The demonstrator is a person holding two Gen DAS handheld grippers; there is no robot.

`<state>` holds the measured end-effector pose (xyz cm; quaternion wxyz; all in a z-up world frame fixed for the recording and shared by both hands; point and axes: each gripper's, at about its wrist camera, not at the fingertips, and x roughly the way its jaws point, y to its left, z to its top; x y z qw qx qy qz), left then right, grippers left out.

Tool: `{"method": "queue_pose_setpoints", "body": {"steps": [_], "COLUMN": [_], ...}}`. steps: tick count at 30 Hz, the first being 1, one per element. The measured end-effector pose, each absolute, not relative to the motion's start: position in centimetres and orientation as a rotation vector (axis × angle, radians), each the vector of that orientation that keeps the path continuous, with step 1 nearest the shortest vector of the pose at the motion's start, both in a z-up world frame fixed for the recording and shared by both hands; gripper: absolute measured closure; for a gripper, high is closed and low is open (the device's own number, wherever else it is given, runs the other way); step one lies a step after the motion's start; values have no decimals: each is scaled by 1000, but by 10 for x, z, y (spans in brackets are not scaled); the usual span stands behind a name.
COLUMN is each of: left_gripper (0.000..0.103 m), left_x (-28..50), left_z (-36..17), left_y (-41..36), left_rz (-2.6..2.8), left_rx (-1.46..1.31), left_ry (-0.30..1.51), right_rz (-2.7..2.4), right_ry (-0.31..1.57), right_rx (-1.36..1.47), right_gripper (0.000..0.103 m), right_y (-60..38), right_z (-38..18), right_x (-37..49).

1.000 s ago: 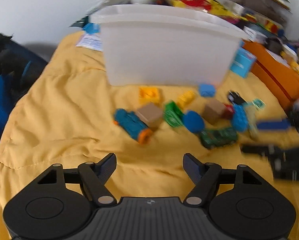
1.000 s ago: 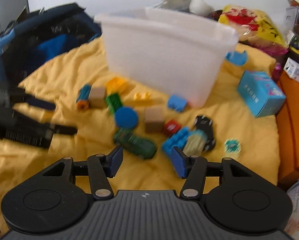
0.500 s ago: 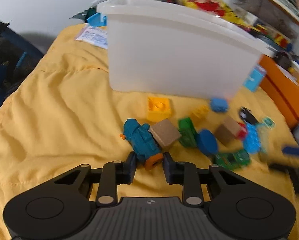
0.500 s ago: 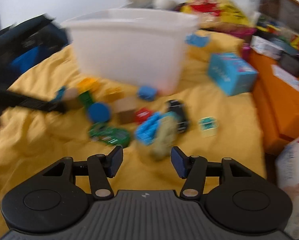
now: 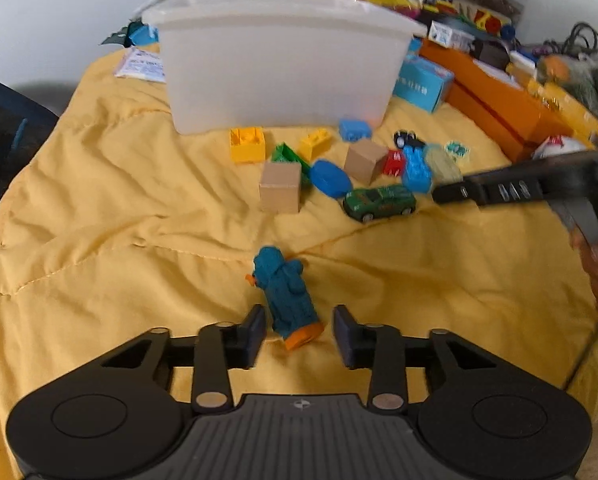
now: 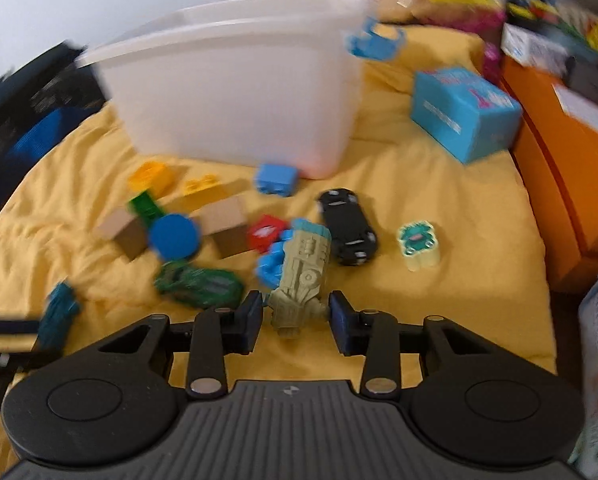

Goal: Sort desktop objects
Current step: 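Grasp the teal toy figure with the left tool while the right tool grasps the tan toy, then carry the teal figure and tan toy over the white bin and open both tools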

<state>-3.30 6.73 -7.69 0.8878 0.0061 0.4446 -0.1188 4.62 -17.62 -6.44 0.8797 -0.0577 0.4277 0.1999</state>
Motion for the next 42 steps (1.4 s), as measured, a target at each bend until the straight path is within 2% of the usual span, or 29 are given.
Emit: {"method": "queue_pose_setpoints", "body": {"steps": [2,9,10,11,12,17,20,23,25,27,28,29,38,42], "left_gripper": [49,48,55,72,72,72,72,72,72,72,72,72,72,72], "left_x": [-34,-26,-24,-22,-19,-21,-25,-29,-31,-30,-29,-27,32,72], "left_z": [-74,-86,-88,-90,-91,-88,-86,-84,-78,-66,-58,-48,53,70], "left_y": [68,69,69,68,67,66,64,63,63,64,64,65,81,78], "left_rz": [-232,-233,-232,-221,-215,-240,-257,-274,-276,-282,-280,-278,-255,-236], "left_rx": [2,-90,-98,-94,-81,-89,-69,-64,-60,-57,-50,-42,28,76], "left_ry": [910,954,962,972,976,968,964,956,938,907,882,851,565,523], "right_rz": [455,580,572,561,544,504,479,526,535,543,542,539,513,476], "right_ry": [890,970,976,984,988,943,968,1003,993,996,986,968,706,612], "right_rx": [-169,-269,-267,-266,-263,-191,-169,-158,-185,-189,-185,-194,-274,-245], "right_gripper": [63,62,61,59,56,55,57,72,73,74,80,81,81,81], "right_y": [-171,-157,-158,-159,-161,-168,-165,-162,-159,-158,-159,-159,-153,-148], "right_z": [-57,-70,-71,-71,-70,-61,-68,-77,-77,-73,-68,-63,16,46], "right_x": [32,-1,-2,-3,-2,3,8,7,3,2,2,2,37,73]}}
